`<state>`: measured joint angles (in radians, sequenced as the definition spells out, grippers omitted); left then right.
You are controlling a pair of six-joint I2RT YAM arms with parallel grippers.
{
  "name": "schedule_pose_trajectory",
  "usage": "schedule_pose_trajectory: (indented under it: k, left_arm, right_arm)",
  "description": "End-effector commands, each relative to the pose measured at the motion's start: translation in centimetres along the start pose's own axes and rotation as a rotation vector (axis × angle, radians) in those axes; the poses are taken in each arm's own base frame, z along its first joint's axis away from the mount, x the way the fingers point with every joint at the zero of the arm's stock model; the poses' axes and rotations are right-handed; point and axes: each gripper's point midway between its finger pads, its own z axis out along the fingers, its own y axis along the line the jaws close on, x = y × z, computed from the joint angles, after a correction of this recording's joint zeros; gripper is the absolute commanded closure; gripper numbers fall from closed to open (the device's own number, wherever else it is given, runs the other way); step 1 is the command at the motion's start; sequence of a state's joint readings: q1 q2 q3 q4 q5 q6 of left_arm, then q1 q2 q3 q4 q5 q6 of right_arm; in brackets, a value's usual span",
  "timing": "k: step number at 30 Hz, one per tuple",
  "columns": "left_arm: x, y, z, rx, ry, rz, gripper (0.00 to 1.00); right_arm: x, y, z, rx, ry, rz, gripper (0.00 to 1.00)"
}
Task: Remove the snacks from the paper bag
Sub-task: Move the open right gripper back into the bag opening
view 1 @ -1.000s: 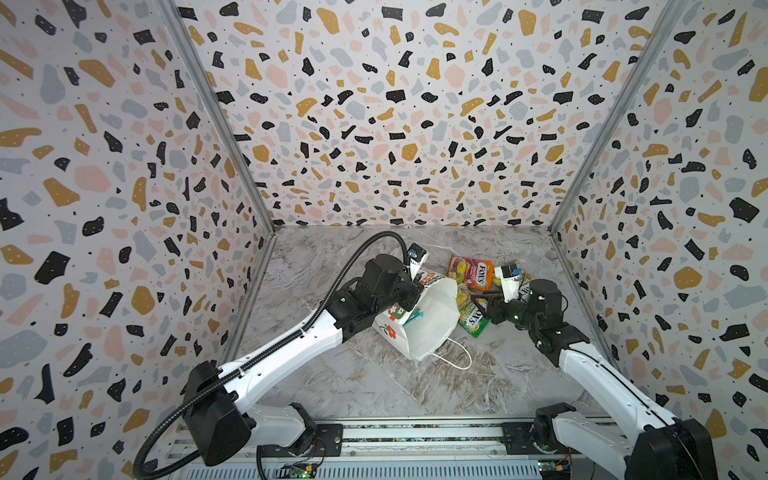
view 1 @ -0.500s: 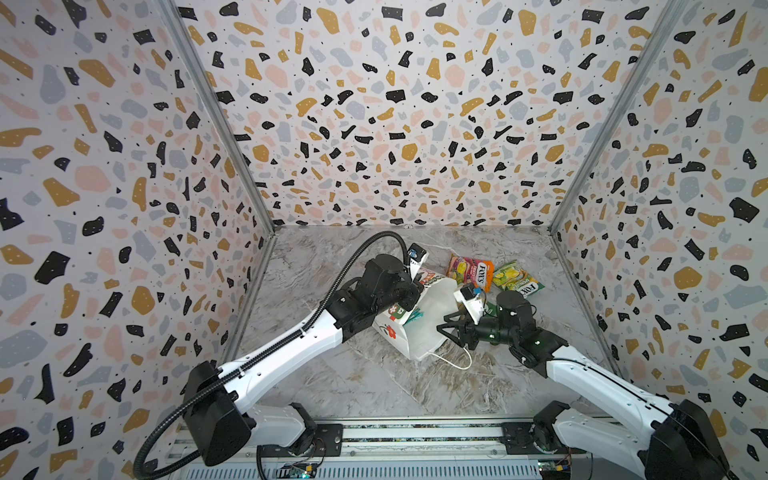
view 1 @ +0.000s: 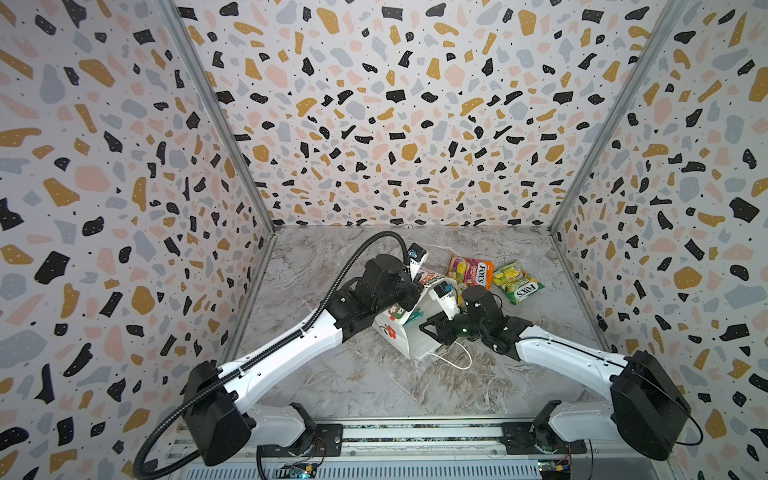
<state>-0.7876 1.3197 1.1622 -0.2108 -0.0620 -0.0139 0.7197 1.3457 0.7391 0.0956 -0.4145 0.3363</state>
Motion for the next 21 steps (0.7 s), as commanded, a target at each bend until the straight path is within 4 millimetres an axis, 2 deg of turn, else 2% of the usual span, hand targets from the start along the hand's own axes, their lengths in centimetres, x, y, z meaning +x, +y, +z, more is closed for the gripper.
schedule_pose_trajectory:
  k: [1, 9, 21]
  left_arm:
    - [-1.8, 0.1, -0.5, -0.009, -0.045, 0.008, 1.00]
    - [-1.8, 0.1, -0.5, -0.007, -0.045, 0.007, 1.00]
    - [-1.8, 0.0, -0.4, -0.003, -0.045, 0.007, 1.00]
  right_arm:
    - [-3.0, 0.6, 0.3, -0.001, -0.067, 0.091, 0.59]
    - [-5.4, 1.0, 2.0, -0.034, -0.133, 0.269, 0.59]
    - [-6.9, 0.6, 4.5, -0.015, -0.187, 0.434, 0.59]
